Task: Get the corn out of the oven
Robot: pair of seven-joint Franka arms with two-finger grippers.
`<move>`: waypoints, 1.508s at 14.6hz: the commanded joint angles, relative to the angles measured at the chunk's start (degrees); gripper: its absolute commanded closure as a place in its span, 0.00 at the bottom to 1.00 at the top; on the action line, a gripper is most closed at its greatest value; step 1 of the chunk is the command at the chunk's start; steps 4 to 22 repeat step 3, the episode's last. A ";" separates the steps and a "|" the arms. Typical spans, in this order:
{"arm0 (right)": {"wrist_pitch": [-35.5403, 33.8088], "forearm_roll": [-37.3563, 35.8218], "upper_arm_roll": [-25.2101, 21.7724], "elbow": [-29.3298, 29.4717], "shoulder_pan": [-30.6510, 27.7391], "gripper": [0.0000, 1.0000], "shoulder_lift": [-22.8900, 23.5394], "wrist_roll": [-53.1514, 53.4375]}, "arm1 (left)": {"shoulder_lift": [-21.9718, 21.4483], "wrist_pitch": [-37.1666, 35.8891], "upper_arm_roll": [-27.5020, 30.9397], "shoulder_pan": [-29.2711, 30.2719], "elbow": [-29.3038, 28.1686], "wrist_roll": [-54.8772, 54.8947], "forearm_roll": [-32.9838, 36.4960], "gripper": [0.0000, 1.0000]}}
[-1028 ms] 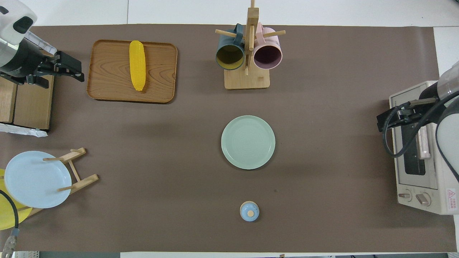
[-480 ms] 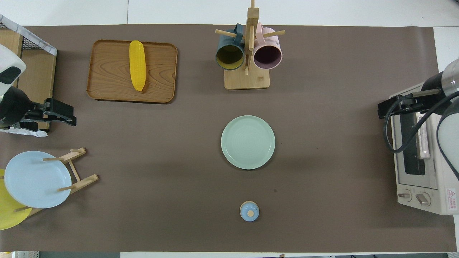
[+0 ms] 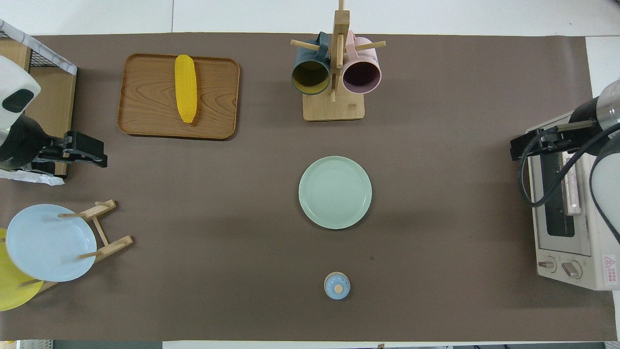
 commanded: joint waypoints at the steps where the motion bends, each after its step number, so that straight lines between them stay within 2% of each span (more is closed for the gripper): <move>1: 0.89 1.48 0.39 -1.26 -0.80 0.00 -0.81 0.61 | 0.03 0.70 0.23 -0.73 0.33 0.26 1.38 0.00; 22: 0.89 1.48 0.39 -1.26 -0.80 0.00 -0.81 0.61 | -0.15 0.88 0.32 -0.90 0.33 0.44 1.29 0.00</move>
